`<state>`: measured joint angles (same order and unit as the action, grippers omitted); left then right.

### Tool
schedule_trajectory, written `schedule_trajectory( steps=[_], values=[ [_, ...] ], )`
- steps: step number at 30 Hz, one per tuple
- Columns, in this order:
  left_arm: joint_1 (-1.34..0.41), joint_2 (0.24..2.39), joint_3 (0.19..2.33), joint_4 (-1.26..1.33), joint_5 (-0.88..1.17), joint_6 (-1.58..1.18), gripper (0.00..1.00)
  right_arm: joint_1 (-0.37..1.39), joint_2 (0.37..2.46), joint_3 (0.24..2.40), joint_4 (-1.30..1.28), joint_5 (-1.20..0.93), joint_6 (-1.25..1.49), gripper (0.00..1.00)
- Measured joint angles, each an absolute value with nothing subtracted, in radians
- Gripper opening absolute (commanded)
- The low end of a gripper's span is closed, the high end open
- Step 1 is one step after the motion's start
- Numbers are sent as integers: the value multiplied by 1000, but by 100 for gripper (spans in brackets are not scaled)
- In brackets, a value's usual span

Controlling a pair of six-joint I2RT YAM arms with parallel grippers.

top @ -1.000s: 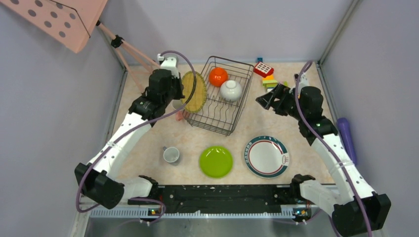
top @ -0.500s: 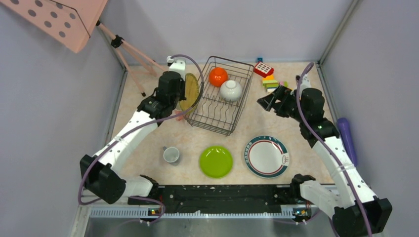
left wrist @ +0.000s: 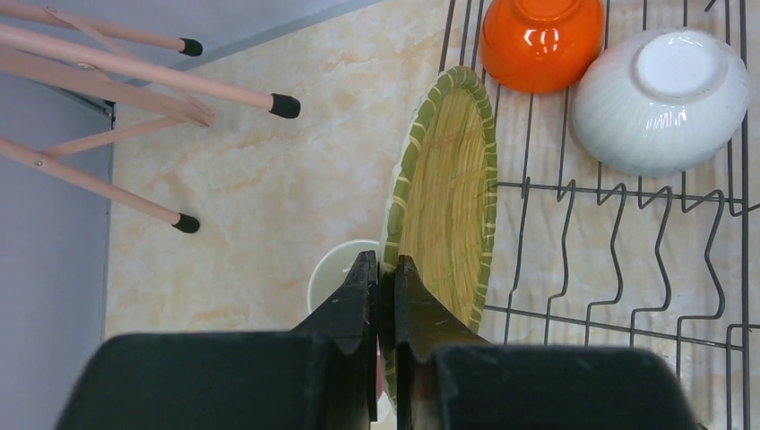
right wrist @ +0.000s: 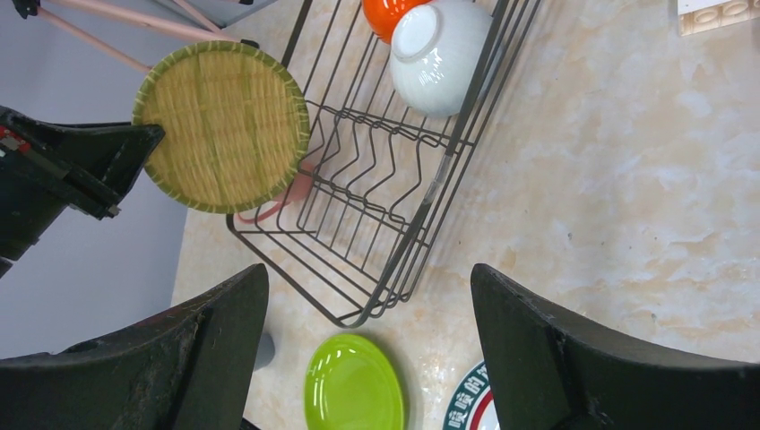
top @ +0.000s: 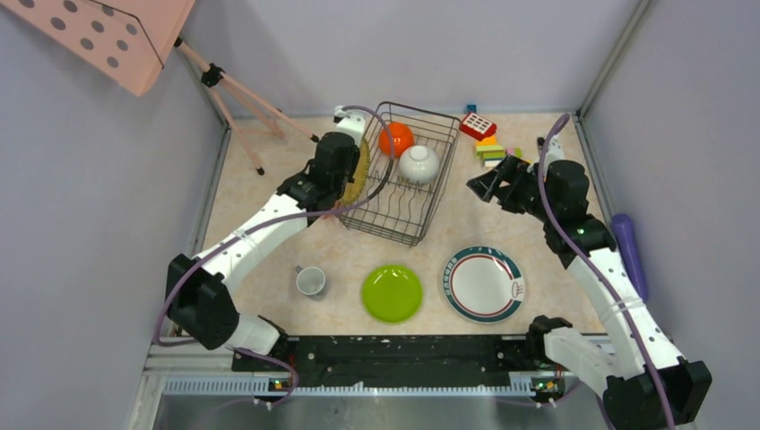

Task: Load the mixed dishes into the dish rack

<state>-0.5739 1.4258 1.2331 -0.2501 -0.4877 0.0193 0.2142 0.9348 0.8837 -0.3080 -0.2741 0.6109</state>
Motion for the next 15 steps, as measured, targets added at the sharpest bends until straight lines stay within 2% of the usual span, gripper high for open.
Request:
schedule_trajectory(
  steps=[4, 5, 6, 7, 8, 9, 10, 13, 15],
  values=[
    [-582, 1460, 1233, -226, -488, 25, 0, 214, 935, 884, -308, -274, 611, 82],
    [-583, 1469, 1233, -222, -487, 25, 3, 214, 935, 884, -308, -274, 611, 82],
    [-585, 1477, 1233, -220, -487, 25, 9, 214, 935, 884, -308, -274, 611, 82],
    [-585, 1484, 1233, -213, -488, 25, 21, 214, 935, 884, -308, -274, 611, 82],
    [-585, 1489, 1233, -202, -487, 24, 40, 214, 935, 884, -308, -274, 611, 82],
    [-585, 1495, 1233, -196, -487, 18, 51, 214, 935, 884, -308, -274, 611, 82],
    [-585, 1499, 1234, -199, -485, 16, 58, 214, 935, 884, -308, -274, 611, 82],
    [-585, 1521, 1261, -245, -471, -8, 62, 214, 934, 884, -310, -274, 609, 82],
    [-585, 1531, 1283, -276, -456, -29, 70, 214, 932, 884, -316, -273, 608, 82]
  ],
)
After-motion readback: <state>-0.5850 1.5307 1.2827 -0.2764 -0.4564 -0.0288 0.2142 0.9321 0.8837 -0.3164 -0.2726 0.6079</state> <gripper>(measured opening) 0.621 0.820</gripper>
